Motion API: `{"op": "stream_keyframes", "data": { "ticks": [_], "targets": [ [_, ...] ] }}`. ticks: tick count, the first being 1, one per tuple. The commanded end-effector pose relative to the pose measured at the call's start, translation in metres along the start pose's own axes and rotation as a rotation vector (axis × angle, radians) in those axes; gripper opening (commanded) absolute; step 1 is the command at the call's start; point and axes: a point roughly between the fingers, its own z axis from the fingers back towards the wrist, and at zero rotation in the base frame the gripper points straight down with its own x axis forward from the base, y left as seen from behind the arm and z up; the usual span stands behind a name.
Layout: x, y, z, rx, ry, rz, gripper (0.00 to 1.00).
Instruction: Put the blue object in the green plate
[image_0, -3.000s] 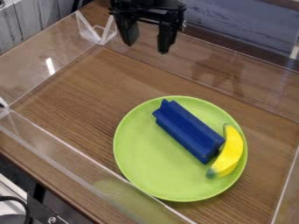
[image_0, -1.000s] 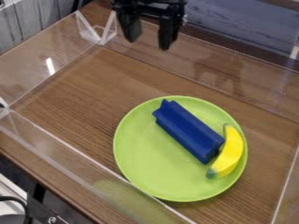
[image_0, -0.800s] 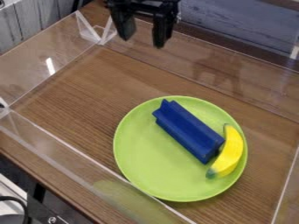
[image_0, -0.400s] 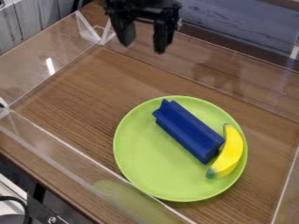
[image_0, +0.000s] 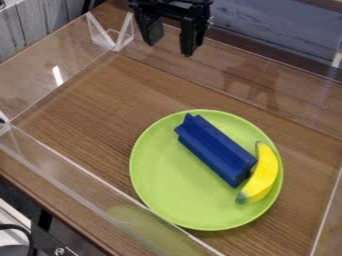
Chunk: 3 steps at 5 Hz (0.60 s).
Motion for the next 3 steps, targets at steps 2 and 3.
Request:
{"op": "stream_keyframes", "data": {
  "ticks": [2, 3],
  "targets": [
    [0.009, 0.001, 0.023, -0.007, -0.046, -0.009, 0.0],
    [0.013, -0.006, 0.025, -0.01, -0.037, -0.02, 1.0]
  ]
}}
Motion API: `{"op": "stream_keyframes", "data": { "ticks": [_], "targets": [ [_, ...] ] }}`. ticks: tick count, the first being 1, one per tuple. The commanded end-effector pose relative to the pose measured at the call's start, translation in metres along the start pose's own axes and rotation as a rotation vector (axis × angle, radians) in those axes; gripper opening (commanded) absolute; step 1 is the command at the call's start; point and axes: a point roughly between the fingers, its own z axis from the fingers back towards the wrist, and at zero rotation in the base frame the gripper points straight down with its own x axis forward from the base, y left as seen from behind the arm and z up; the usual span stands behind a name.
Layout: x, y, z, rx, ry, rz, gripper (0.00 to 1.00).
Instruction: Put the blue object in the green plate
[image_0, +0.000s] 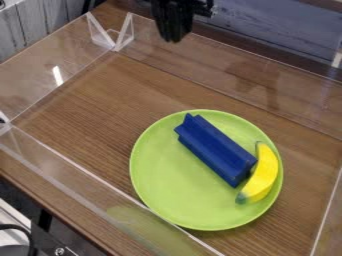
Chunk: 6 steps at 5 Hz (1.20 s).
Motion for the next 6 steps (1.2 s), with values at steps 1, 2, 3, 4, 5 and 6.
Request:
{"op": "stream_keyframes", "data": {
  "ticks": [1, 2, 3, 4, 5, 6],
  "targets": [
    [-0.001, -0.001, 0.005, 0.017, -0.047, 0.013, 1.0],
    [-0.011, 0.002, 0.0, 0.004, -0.027, 0.015, 1.0],
    [-0.025, 0.007, -0.005, -0.003, -0.022, 0.009, 1.0],
    [-0.03, -0.002, -0.008, -0.015, -0.015, 0.024, 1.0],
    [-0.03, -0.009, -0.011, -0.015, -0.007, 0.037, 1.0],
    [-0.027, -0.01, -0.006, -0.014, -0.007, 0.052, 1.0]
  ]
}}
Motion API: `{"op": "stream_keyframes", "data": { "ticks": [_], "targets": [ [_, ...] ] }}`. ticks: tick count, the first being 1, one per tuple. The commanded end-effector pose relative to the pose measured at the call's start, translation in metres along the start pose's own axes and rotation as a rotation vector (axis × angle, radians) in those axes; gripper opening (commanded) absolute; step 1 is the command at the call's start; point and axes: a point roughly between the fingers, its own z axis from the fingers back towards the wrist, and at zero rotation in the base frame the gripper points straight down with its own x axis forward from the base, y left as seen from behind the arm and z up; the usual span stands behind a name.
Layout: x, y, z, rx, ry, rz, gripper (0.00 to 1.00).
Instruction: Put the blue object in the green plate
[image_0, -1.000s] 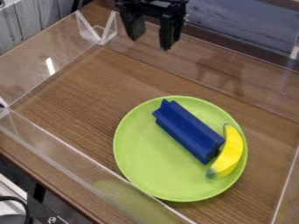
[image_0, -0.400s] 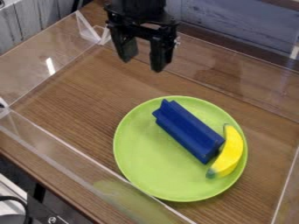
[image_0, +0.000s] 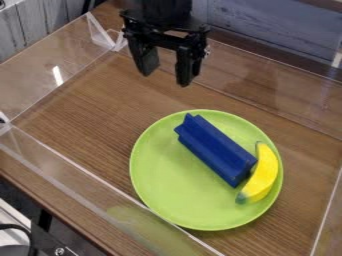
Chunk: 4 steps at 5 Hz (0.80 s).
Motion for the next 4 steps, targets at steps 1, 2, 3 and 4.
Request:
{"op": "stream_keyframes", "data": {
  "ticks": [1, 2, 3, 4],
  "targets": [
    [0.01, -0.002, 0.022, 0.015, -0.064, -0.001, 1.0],
    [0.005, -0.003, 0.018, 0.019, -0.058, -0.003, 1.0],
    [0.002, -0.005, 0.012, 0.017, -0.047, -0.003, 1.0],
    [0.001, 0.008, 0.012, 0.017, -0.051, 0.037, 1.0]
  ]
}}
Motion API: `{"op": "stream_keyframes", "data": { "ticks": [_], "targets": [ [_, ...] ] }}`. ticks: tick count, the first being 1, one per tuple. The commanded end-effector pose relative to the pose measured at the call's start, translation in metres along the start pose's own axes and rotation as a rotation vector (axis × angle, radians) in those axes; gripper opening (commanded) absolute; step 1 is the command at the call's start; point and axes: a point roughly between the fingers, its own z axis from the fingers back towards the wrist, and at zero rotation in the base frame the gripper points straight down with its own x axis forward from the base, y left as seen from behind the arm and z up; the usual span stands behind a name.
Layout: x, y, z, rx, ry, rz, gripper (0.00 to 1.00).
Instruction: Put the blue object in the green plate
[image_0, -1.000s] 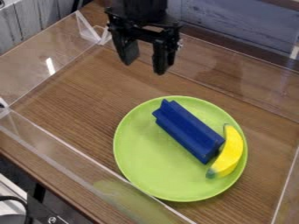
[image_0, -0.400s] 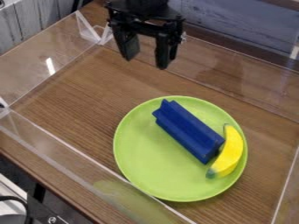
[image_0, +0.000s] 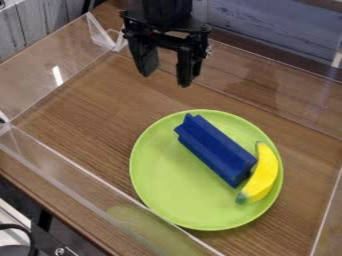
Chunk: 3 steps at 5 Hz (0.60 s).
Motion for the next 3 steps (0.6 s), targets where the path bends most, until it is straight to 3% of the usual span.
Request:
{"op": "stream_keyframes", "data": {
  "ticks": [1, 3],
  "targets": [
    [0.0031, 0.0137, 0.0124, 0.009, -0.056, 0.04, 1.0],
    [-0.0003, 0.0063, 0.0085, -0.006, -0.057, -0.089, 1.0]
  ]
}}
